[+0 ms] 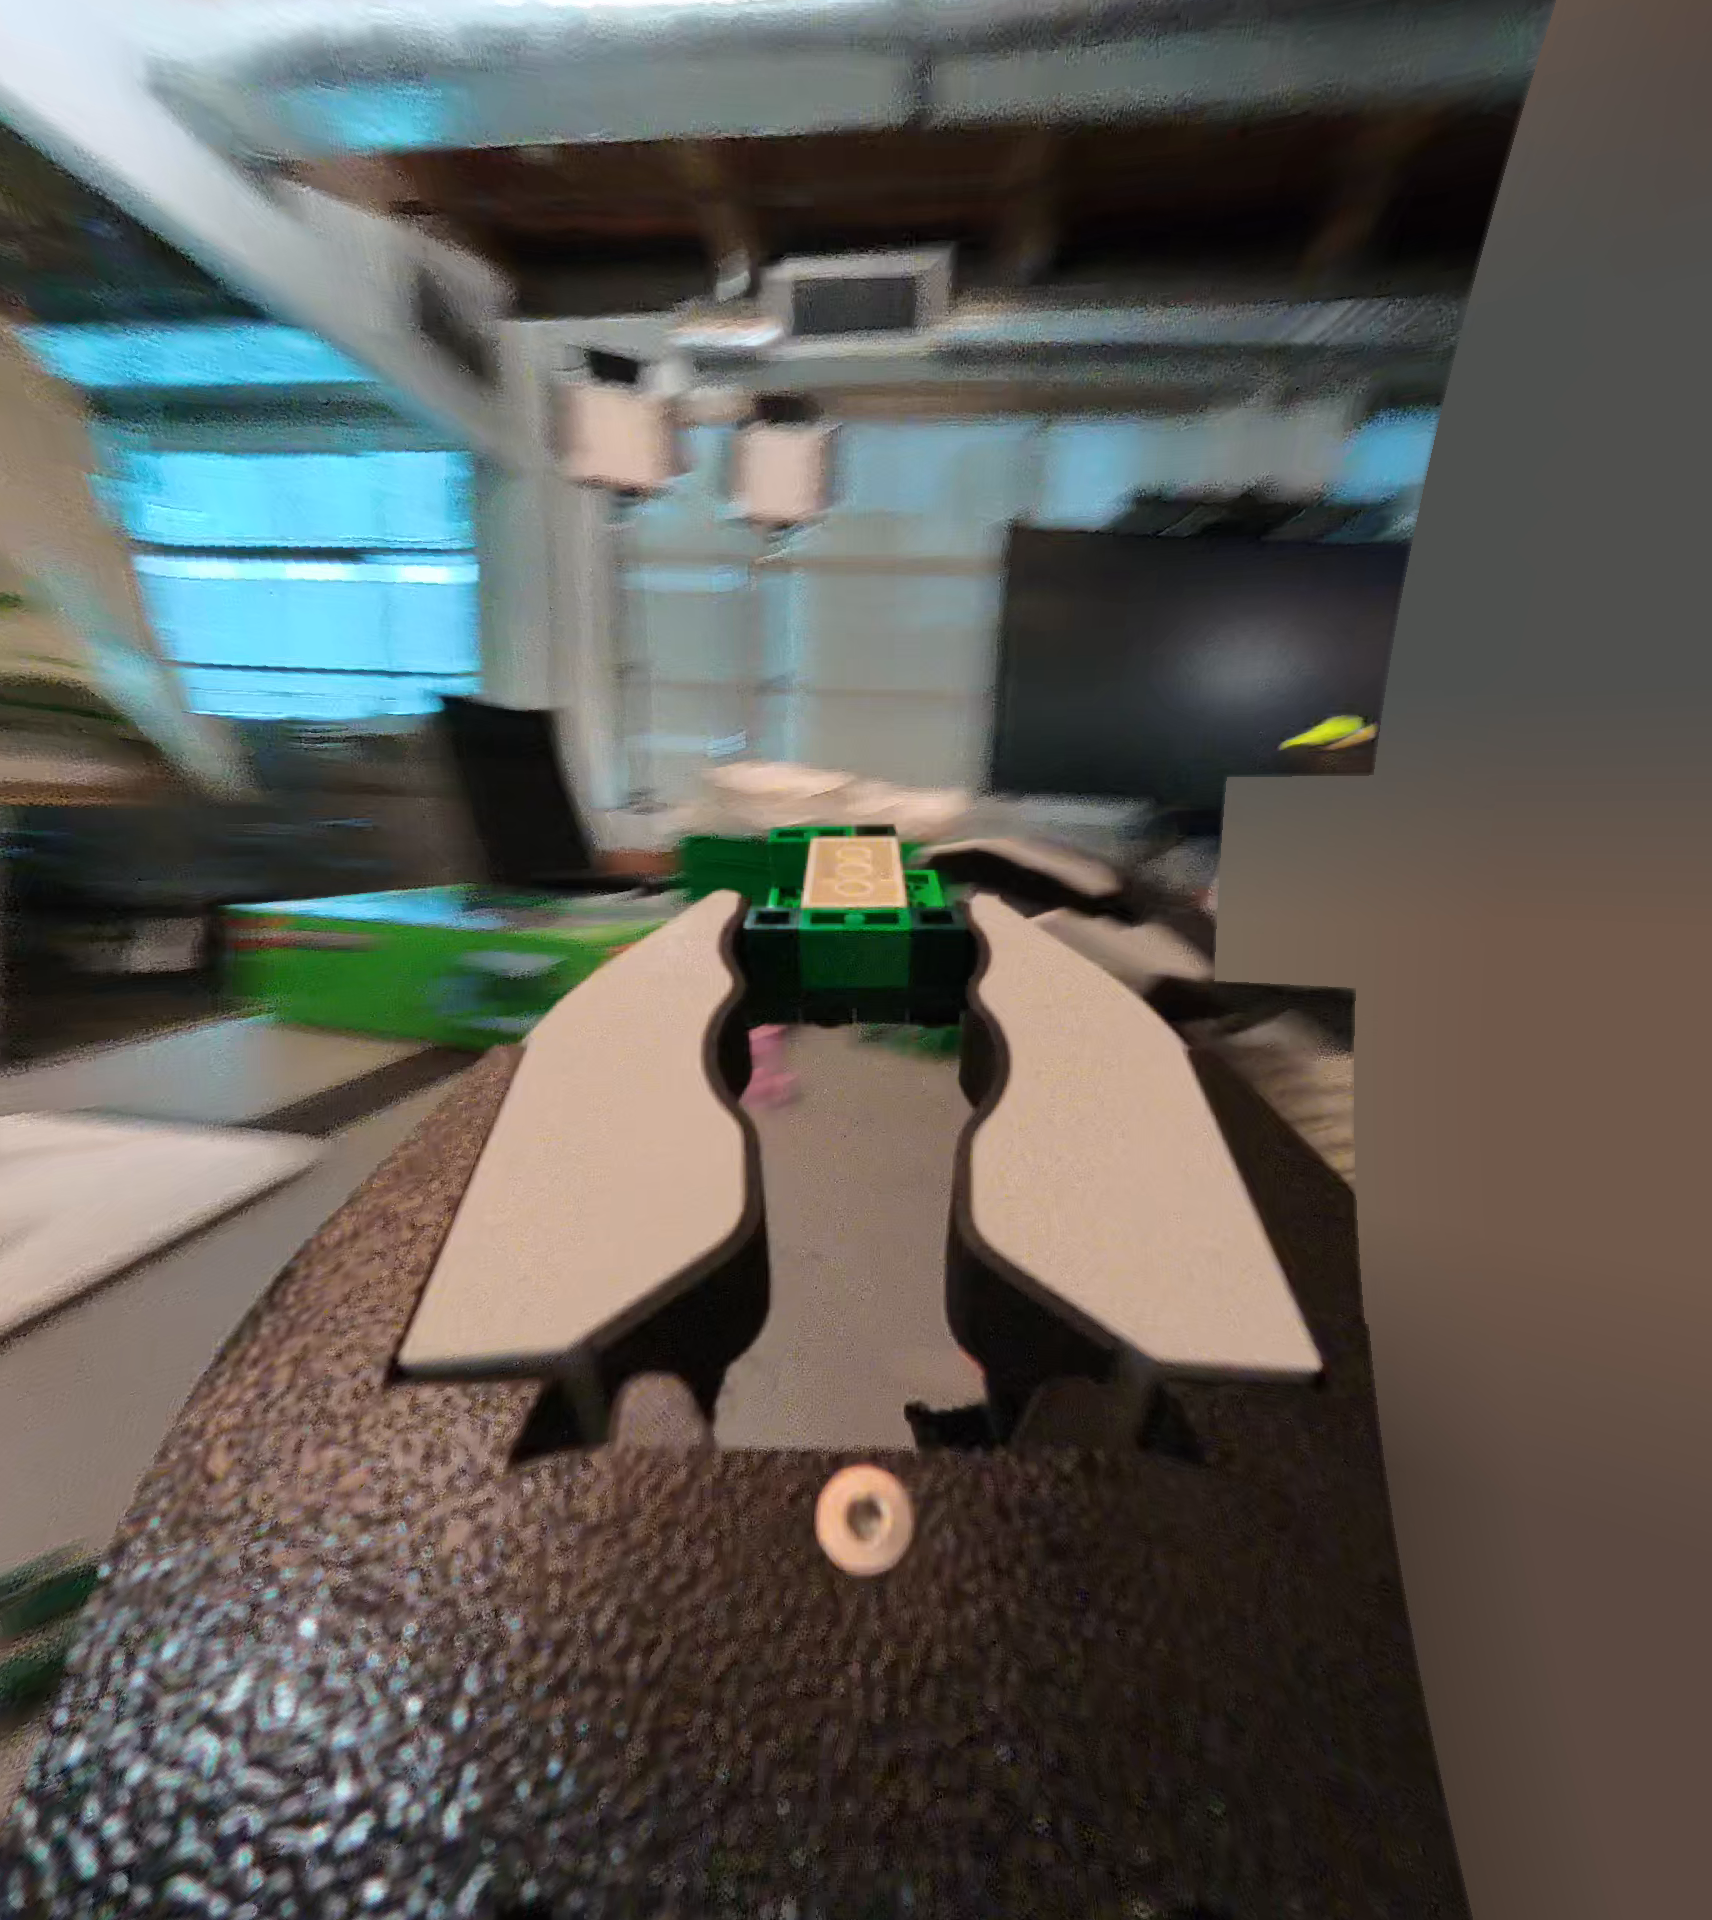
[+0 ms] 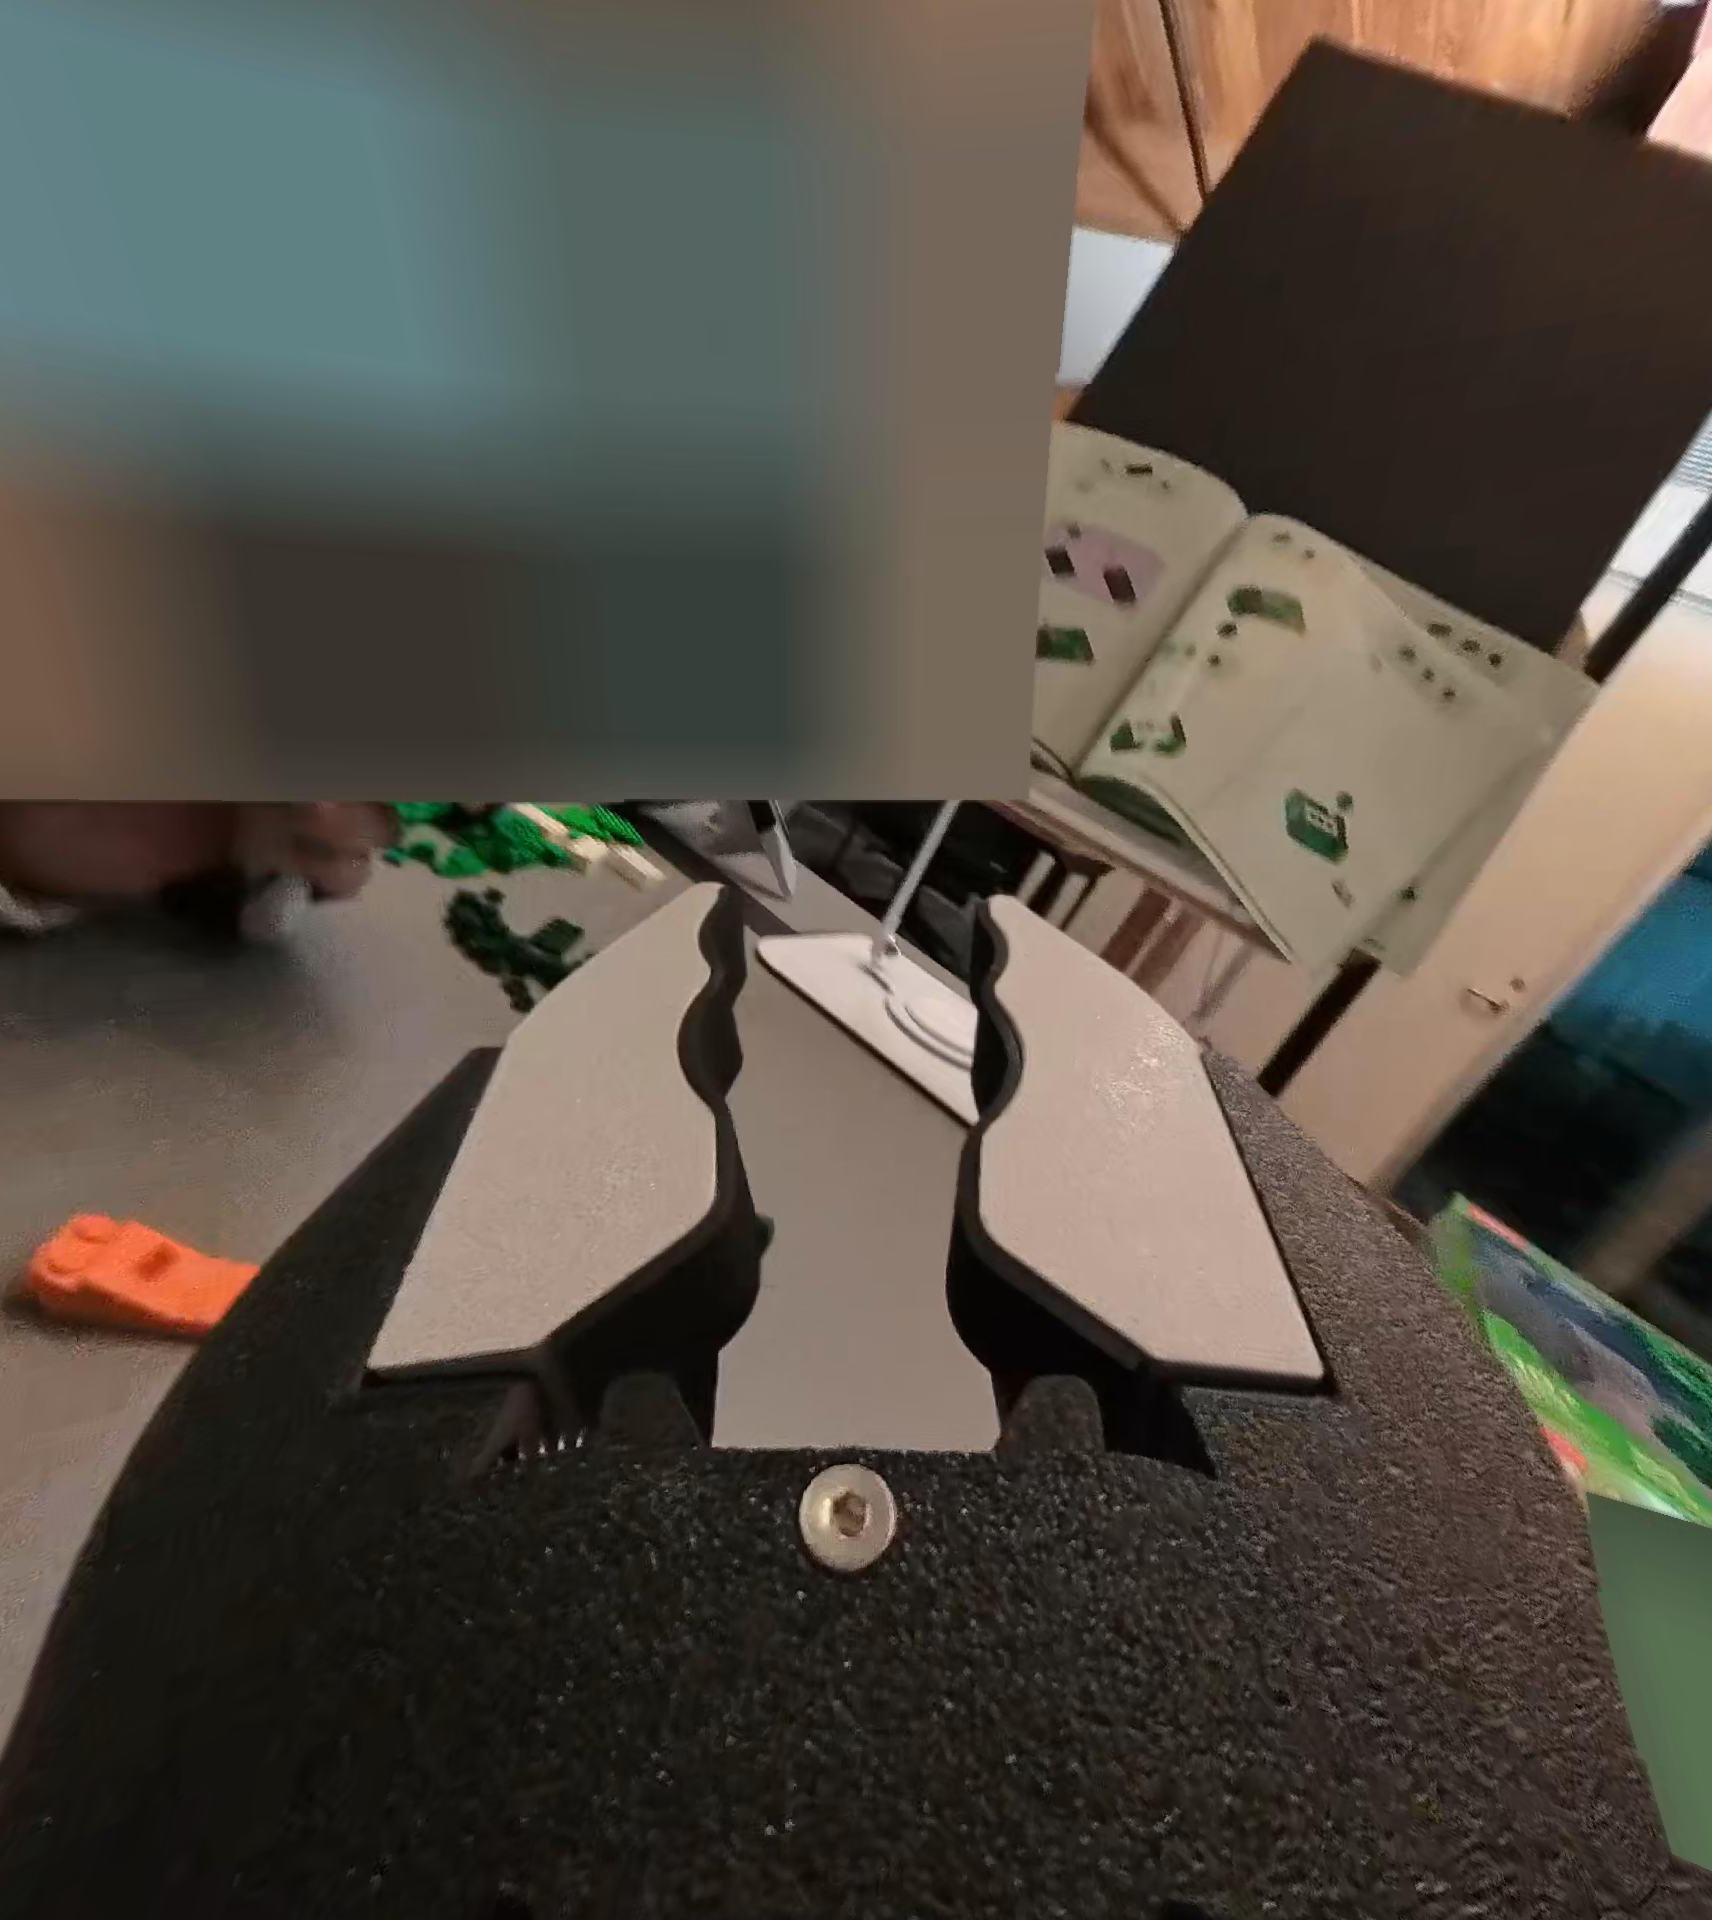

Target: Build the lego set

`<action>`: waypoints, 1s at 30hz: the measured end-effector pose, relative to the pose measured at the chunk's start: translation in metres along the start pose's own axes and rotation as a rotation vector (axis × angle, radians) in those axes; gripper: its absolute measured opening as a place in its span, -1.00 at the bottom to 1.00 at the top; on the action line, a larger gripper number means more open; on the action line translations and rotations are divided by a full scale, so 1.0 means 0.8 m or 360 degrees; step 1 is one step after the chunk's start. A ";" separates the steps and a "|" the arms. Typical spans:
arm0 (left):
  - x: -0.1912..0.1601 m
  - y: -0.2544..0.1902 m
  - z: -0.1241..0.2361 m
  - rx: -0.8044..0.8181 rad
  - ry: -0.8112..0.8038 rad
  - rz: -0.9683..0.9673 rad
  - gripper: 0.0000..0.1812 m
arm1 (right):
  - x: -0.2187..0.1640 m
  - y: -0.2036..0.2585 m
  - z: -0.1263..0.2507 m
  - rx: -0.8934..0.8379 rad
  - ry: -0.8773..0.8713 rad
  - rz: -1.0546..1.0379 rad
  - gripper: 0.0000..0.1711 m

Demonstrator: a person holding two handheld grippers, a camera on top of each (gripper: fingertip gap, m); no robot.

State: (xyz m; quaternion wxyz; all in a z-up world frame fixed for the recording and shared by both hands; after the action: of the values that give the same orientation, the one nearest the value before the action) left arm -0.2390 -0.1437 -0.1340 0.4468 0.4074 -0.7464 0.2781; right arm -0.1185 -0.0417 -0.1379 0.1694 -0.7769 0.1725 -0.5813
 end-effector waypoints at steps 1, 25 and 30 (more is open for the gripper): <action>-0.002 0.008 0.004 0.0085 0.0076 -0.0092 -0.60 | -0.007 -0.002 0.000 -0.0050 0.0037 0.0019 -0.56; -0.038 0.011 -0.010 0.0255 0.0358 -0.0152 -0.60 | -0.032 -0.016 -0.002 -0.0163 0.0107 -0.0269 -0.77; -0.035 0.015 -0.008 0.0257 0.0323 -0.0078 -0.60 | -0.033 -0.018 -0.001 -0.0176 0.0110 -0.0310 -0.79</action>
State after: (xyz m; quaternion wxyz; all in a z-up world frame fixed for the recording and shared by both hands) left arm -0.2391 -0.1223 -0.1567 0.4925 0.4300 -0.6622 0.3661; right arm -0.1251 -0.0167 -0.1533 0.0629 -0.7777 0.1338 -0.6110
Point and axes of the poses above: each gripper's, where its closed fingertips meet, z back along the fingers, x out of its top, y = z × x across the jaws, the point moved 3 cm from there along z, back along the fingers, and after that the axes turned 4 degrees about -y, right-handed, at the moved point
